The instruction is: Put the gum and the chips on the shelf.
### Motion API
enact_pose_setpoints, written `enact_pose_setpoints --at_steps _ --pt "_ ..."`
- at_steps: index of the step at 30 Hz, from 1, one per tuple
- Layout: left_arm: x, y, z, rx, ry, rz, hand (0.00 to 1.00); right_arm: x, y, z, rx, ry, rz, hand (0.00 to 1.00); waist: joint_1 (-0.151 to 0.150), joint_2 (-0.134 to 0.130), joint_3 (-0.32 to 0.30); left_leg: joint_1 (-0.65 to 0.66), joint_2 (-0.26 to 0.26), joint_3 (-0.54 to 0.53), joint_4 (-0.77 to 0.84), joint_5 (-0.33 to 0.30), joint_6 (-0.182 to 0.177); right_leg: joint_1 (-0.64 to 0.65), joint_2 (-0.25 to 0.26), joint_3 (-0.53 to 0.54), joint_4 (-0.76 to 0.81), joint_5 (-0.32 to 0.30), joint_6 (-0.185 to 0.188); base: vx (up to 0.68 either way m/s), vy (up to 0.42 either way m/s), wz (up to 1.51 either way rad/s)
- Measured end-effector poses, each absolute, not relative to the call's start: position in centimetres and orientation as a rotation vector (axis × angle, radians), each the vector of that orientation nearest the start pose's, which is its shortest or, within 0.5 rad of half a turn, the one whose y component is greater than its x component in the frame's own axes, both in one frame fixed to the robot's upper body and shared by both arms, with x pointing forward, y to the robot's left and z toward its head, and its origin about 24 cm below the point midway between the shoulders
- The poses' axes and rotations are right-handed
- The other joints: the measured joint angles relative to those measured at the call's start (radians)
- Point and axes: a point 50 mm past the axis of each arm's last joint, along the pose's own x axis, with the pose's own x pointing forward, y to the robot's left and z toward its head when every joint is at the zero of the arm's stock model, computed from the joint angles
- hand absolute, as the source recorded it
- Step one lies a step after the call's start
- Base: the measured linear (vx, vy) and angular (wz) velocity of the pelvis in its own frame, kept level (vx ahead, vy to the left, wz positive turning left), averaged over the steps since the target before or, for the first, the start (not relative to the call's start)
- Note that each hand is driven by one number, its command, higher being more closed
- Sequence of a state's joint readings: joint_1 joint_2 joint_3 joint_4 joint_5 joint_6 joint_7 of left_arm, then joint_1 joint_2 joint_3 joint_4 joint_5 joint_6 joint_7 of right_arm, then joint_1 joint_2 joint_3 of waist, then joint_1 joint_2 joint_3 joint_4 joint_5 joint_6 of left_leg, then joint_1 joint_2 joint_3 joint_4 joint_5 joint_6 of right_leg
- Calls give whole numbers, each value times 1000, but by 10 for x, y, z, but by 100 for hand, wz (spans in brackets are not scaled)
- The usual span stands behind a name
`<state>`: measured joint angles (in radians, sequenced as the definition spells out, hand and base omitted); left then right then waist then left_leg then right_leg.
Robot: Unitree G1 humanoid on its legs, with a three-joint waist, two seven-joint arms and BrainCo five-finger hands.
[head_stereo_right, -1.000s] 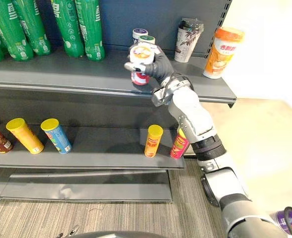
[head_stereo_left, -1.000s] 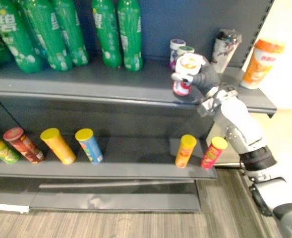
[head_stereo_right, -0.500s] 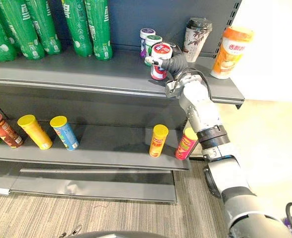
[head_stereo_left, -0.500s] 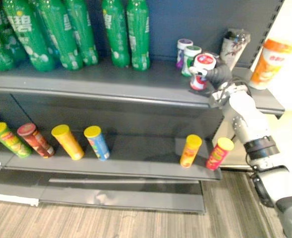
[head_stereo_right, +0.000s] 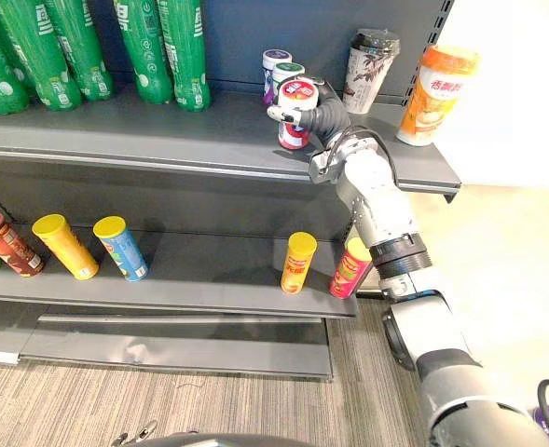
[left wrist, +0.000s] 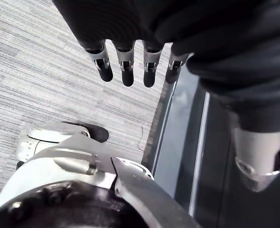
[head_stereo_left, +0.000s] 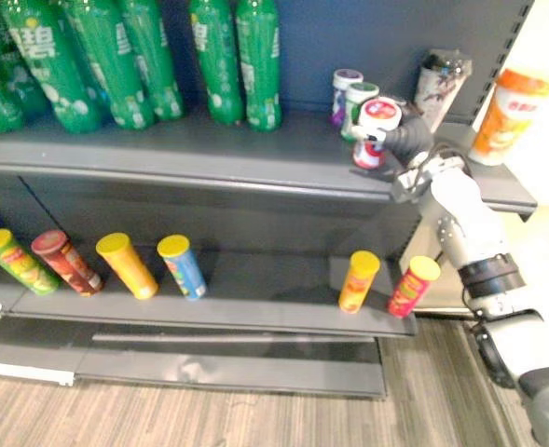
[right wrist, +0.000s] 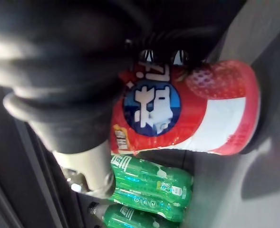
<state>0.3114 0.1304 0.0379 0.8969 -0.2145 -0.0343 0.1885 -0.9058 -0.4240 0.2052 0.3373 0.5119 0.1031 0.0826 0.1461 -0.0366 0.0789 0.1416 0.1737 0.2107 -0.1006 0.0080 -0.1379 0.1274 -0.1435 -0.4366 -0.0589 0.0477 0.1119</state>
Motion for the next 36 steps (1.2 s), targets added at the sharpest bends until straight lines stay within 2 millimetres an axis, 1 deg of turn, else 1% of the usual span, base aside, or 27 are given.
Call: enact_pose_setpoints --at_steps 8,13,21,22,27,31,36 --pt "34 221 -157 9 1145 456 0 366 -116 244 -56 -391 438 100 -1 -3 13 3 4 11 0 -2 2 -1 0 7 1 0 0 0 0 -1" --pt "34 221 -157 10 1146 458 0 362 -109 241 -41 -398 452 100 -2 -4 13 3 4 17 0 -4 5 -2 0 7 0 0 0 0 0 0" --pt "34 222 -157 11 1146 458 0 362 -105 240 -34 -394 450 100 -2 -4 13 3 6 23 0 -8 12 -2 0 6 1 0 0 0 0 0" --pt "34 222 -157 11 1146 458 0 362 -105 239 -34 -392 447 0 -2 -5 13 3 6 23 0 -8 13 -2 0 6 1 0 0 0 0 0" --pt "34 223 -157 15 1147 458 0 364 -103 235 -44 -373 439 0 -3 -7 13 3 6 25 0 -8 13 -2 0 6 2 0 0 0 0 0" --pt "34 225 -157 22 1145 458 0 367 -104 224 -44 -338 431 0 -3 -12 17 3 10 39 0 -5 17 -3 -1 6 5 -1 -1 -2 6 2" --pt "34 226 -156 24 1145 456 0 368 -107 223 -38 -348 420 0 -1 -16 19 3 11 56 0 -2 16 -6 -4 8 5 -1 -1 -1 2 1"
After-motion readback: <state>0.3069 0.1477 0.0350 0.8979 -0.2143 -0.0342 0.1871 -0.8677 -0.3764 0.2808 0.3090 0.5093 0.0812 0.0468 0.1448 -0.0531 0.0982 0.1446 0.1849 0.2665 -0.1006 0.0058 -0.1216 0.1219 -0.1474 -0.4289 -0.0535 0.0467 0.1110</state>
